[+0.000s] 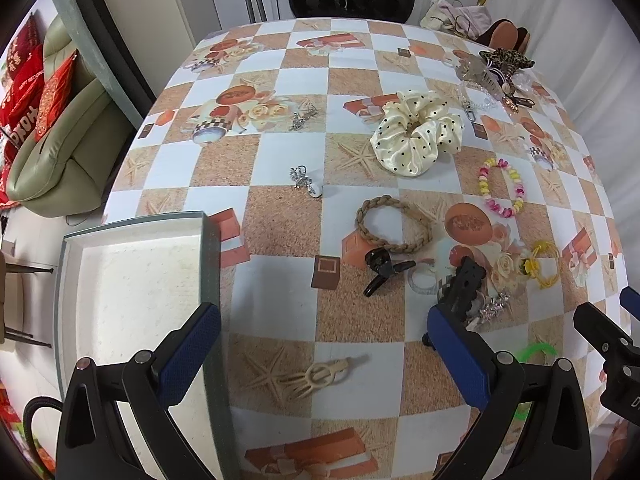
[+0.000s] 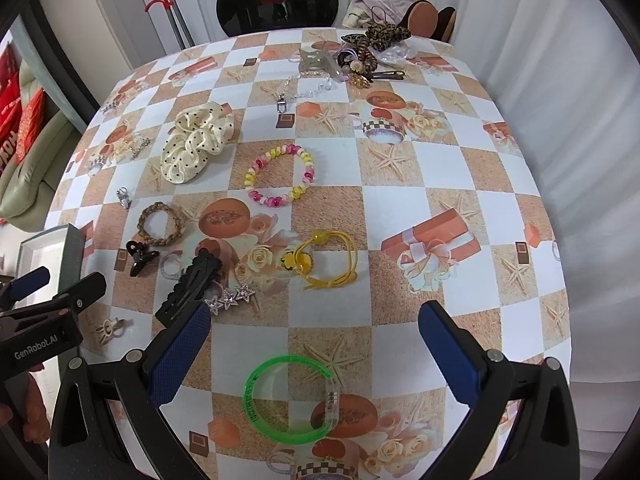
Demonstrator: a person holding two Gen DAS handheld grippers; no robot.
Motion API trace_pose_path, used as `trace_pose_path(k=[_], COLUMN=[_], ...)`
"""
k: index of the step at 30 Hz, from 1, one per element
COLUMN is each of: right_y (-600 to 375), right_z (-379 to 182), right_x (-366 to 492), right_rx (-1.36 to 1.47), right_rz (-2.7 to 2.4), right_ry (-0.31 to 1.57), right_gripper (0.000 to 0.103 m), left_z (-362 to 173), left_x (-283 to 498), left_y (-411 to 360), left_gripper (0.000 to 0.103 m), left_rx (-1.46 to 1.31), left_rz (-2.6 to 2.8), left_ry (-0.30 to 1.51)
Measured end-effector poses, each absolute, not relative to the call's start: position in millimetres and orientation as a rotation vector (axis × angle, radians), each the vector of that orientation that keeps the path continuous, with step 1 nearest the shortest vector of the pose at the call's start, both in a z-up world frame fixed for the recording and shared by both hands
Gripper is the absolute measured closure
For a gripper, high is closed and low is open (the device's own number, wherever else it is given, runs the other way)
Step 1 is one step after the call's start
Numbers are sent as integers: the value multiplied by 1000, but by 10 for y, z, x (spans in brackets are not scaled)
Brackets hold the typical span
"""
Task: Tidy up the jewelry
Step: 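Grasp the black claw clip with the left gripper while the right grasps the yellow hair tie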
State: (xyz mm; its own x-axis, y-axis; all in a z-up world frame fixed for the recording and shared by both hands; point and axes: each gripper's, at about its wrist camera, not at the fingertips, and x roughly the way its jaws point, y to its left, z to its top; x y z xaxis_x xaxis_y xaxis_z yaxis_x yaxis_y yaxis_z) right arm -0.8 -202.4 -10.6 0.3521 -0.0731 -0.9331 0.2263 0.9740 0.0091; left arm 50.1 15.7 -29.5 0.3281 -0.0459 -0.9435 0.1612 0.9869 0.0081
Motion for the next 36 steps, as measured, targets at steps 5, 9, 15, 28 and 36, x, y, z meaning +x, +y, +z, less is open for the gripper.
trace_pose_path(k=[5,9,15,28,36], right_y=[-2084,-2145,-2244,-2270,-2243], right_z=[-186,-275,-469,-840,-863], right_x=[70,150,303,537,574], right_rx=[150,161,169,153,128], right_rz=[-196,-205,-213,-208,-216], right_ry=[1214,1231,1264,1314,1300], right_gripper=[0,0,0,0,9], left_z=[-370,-460,-606,-880,-802], left_x=[608,729,869,880,820], left_y=[151,144,59,-119,-244], left_gripper=[0,0,0,16,56], left_rx=[66,36,38,113,143], left_rz=[-150,-169,-200,-208,-256], left_ry=[1239,1254,1256,1275,1243])
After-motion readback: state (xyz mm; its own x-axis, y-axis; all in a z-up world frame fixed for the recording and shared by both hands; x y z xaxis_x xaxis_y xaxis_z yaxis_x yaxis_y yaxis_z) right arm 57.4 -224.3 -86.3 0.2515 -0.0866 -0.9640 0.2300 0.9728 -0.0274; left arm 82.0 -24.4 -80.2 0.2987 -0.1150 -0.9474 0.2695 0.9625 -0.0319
